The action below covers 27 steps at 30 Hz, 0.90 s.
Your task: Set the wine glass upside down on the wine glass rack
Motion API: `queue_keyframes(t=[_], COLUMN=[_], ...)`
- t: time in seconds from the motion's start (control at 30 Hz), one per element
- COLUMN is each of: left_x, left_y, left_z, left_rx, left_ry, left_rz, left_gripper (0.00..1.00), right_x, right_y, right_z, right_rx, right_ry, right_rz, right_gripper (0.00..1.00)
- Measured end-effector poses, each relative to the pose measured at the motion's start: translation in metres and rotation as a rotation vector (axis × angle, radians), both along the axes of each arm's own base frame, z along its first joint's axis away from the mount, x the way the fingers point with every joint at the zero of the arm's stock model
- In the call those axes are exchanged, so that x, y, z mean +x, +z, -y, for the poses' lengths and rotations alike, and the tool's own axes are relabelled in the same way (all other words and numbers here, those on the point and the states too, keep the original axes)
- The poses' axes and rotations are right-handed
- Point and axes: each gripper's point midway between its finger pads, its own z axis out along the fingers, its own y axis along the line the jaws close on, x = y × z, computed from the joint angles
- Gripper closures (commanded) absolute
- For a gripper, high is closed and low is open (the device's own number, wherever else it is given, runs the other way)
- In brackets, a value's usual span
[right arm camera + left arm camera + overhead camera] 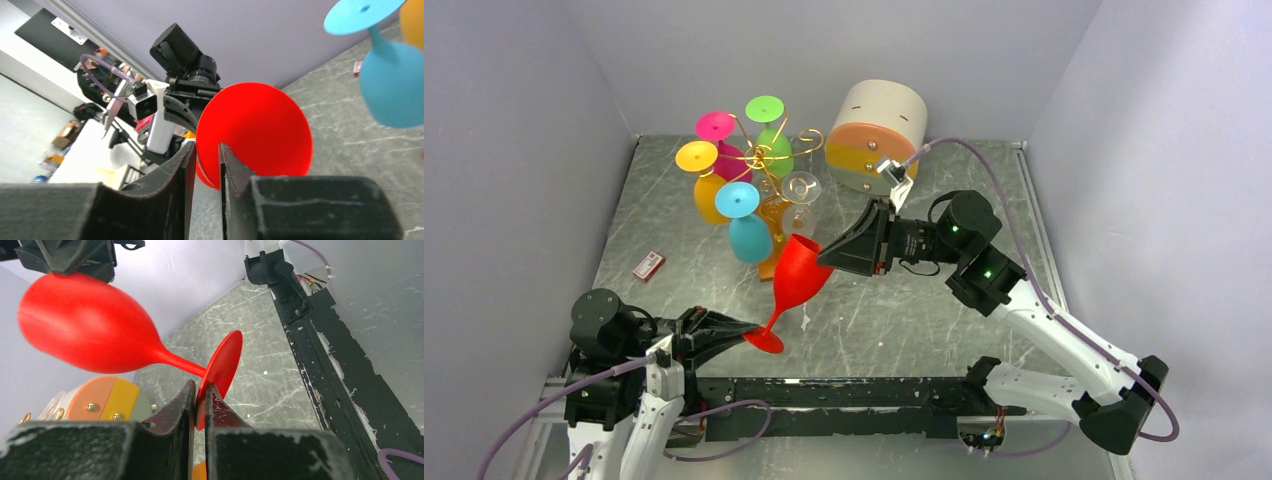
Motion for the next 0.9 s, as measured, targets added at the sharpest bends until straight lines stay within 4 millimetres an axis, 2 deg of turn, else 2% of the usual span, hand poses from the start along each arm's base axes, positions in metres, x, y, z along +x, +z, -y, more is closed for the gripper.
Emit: queue_keyframes(t=[0.2, 0.37, 0.7, 0.9], left_x=[0.000, 0.002, 0.006, 0.010], left_y=[0.000, 0.001, 0.008, 0.019], left_z=[0.000, 0.000, -0.002, -0.003], left_rx=[0.000, 0.000, -0.003, -0.013], left_ry=[0.000, 0.011, 0.055, 0.094], left_rz=[0.000, 0.002, 0.025, 0.043], left_gripper=[0.93, 0.93, 0.93, 0.93], right_x=[0.008, 0.014, 0.021, 0.030], right_y=[0.018, 0.021, 0.028, 0.019], right_z=[0.001, 0.002, 0.019, 0.019], right_rx=[0.021, 0.024, 0.025, -0.014], right_ry=[-0.048, -0.091, -0.211, -0.272], right_rz=[0.053, 0.073, 0.144, 0.196], right_gripper=[0.50, 0.42, 0.41, 0.43])
